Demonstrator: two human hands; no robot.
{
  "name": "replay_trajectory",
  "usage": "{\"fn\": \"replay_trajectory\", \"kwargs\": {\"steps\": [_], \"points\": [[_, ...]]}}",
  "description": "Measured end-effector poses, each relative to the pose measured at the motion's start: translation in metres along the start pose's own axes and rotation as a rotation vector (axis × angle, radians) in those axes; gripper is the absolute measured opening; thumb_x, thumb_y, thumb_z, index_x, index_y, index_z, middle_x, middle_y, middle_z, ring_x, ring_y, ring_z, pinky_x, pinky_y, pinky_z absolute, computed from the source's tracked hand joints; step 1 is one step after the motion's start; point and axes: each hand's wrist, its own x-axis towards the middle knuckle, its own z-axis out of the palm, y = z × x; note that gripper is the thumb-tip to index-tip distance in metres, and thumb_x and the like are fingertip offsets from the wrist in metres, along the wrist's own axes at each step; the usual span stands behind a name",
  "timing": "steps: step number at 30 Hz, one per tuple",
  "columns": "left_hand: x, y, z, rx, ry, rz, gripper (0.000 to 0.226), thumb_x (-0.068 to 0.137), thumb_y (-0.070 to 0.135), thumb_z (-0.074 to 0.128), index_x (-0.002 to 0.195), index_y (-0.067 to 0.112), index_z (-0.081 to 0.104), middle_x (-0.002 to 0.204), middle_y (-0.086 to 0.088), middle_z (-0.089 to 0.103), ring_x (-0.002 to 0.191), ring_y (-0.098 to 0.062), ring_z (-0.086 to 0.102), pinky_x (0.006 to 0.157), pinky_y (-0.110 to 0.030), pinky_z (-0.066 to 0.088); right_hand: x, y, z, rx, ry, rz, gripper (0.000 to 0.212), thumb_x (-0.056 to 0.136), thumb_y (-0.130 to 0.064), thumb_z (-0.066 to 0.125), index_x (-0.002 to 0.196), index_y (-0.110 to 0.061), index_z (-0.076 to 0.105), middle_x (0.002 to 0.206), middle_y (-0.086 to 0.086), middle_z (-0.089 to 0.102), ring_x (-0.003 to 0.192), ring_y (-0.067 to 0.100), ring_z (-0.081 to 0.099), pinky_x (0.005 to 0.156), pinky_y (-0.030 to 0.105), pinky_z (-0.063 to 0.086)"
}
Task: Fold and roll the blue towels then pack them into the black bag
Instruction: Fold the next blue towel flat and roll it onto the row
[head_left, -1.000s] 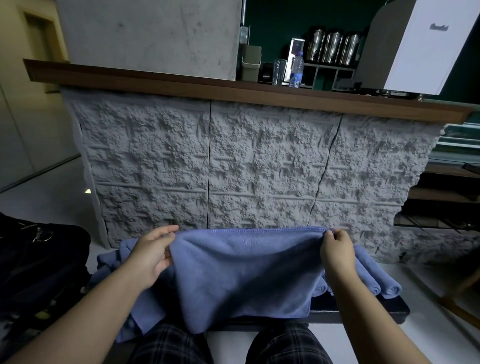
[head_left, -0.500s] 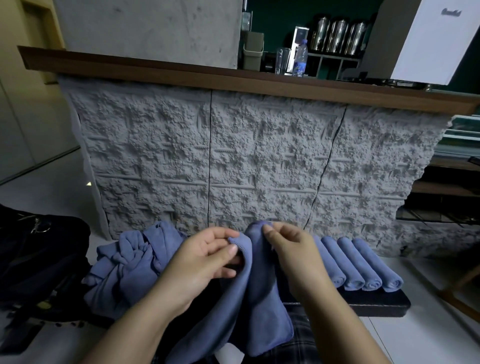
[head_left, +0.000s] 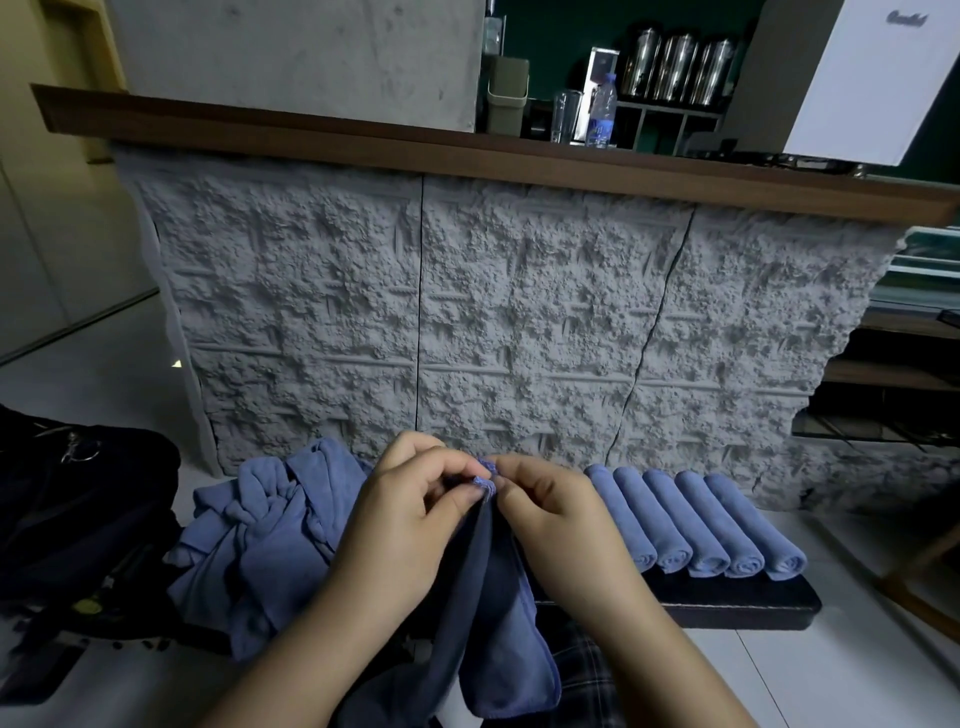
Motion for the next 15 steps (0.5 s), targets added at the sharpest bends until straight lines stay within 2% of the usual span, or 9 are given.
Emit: {"fn": "replay_trajectory", "kwargs": {"steps": [2, 4, 9, 12, 15], "points": [[0.001, 0.001, -0.001, 0.048, 0.027, 0.017, 0.031, 0.074, 0.003, 0.074, 0.070, 0.031, 0.062, 0.087, 0.011, 0.055, 0.066, -0.017, 0.055, 0.060, -0.009, 0.039, -0.001, -0.001, -0.001, -0.016, -0.015, 0.003, 0.040, 0.093, 0.001, 0.047, 0.088, -0.031, 0.072, 0.091, 0.002, 0.073, 0.089, 0.017, 0.067, 0.085, 0.041, 0.051], [0.003, -0.002, 0.000, 0.084, 0.055, -0.004, 0.029, 0.071, 0.006, 0.077, 0.067, 0.029, 0.060, 0.084, 0.011, 0.057, 0.064, -0.016, 0.055, 0.058, -0.009, 0.038, -0.002, -0.002, -0.002, -0.036, -0.024, 0.006, 0.048, 0.093, 0.001, 0.046, 0.085, -0.038, 0.072, 0.093, -0.005, 0.074, 0.095, 0.014, 0.067, 0.088, 0.036, 0.051], [0.004, -0.004, -0.001, 0.081, 0.048, -0.074, 0.031, 0.069, 0.007, 0.079, 0.062, 0.030, 0.059, 0.071, 0.006, 0.059, 0.061, -0.012, 0.054, 0.057, -0.011, 0.039, -0.006, 0.001, 0.001, -0.030, -0.008, 0.032, 0.050, 0.093, -0.001, 0.048, 0.083, -0.044, 0.071, 0.092, -0.009, 0.074, 0.095, 0.010, 0.067, 0.089, 0.036, 0.052], [0.004, -0.001, -0.001, 0.087, 0.036, -0.074, 0.032, 0.070, 0.008, 0.078, 0.062, 0.031, 0.058, 0.069, 0.007, 0.058, 0.061, -0.009, 0.051, 0.057, -0.011, 0.039, -0.005, 0.005, 0.003, -0.017, 0.031, 0.025, 0.040, 0.091, -0.008, 0.051, 0.086, -0.042, 0.072, 0.090, -0.006, 0.074, 0.094, 0.017, 0.068, 0.088, 0.043, 0.052], [0.004, -0.002, -0.002, 0.097, 0.036, -0.079, 0.028, 0.070, 0.011, 0.078, 0.063, 0.030, 0.058, 0.071, 0.007, 0.061, 0.067, -0.008, 0.057, 0.063, -0.016, 0.044, -0.005, 0.010, 0.005, -0.009, 0.065, 0.023, 0.030, 0.089, -0.013, 0.051, 0.091, -0.036, 0.071, 0.089, -0.004, 0.074, 0.092, 0.021, 0.067, 0.086, 0.048, 0.051]]}}
